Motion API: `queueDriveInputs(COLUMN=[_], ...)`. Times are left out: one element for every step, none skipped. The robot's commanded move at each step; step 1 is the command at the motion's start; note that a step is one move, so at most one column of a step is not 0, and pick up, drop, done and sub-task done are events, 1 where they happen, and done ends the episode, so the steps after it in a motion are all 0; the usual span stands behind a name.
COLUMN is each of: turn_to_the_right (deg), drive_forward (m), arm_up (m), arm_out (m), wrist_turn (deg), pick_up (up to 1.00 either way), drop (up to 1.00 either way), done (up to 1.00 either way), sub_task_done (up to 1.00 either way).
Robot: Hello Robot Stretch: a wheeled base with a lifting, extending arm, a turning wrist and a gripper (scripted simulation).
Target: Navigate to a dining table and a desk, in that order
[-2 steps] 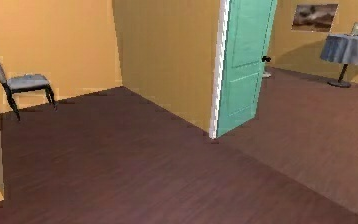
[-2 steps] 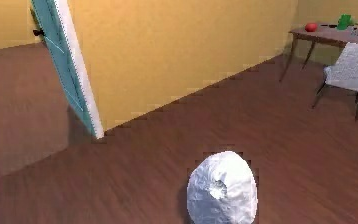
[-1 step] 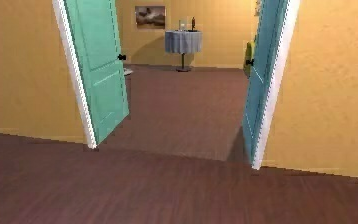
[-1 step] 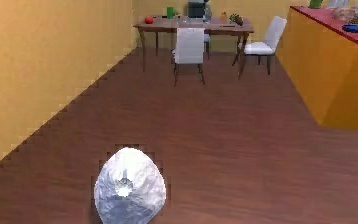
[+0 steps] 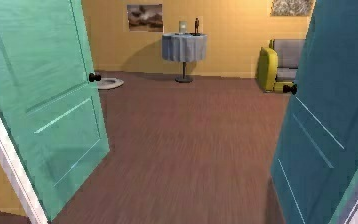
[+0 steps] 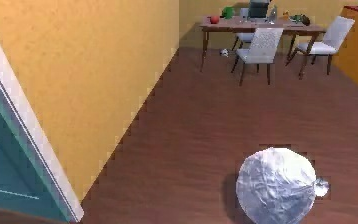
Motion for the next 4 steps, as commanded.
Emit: queueDriveInputs(turn_to_the_right=[0.0,0.0,27.0,0.0], drive_forward=[1.00,0.95,0.00,0.05], arm_up=[0.00,0.00,0.00,0.00], arm_out=[0.00,0.00,0.00,0.00], wrist_turn=[0.0,0.0,0.0,0.0], pick_up=[0.00,0.00,0.00,0.00], drop=[0.00,0.00,0.00,0.00], done=[0.00,0.00,0.00,0.00], sub_task_done=[0.00,0.00,0.00,0.00])
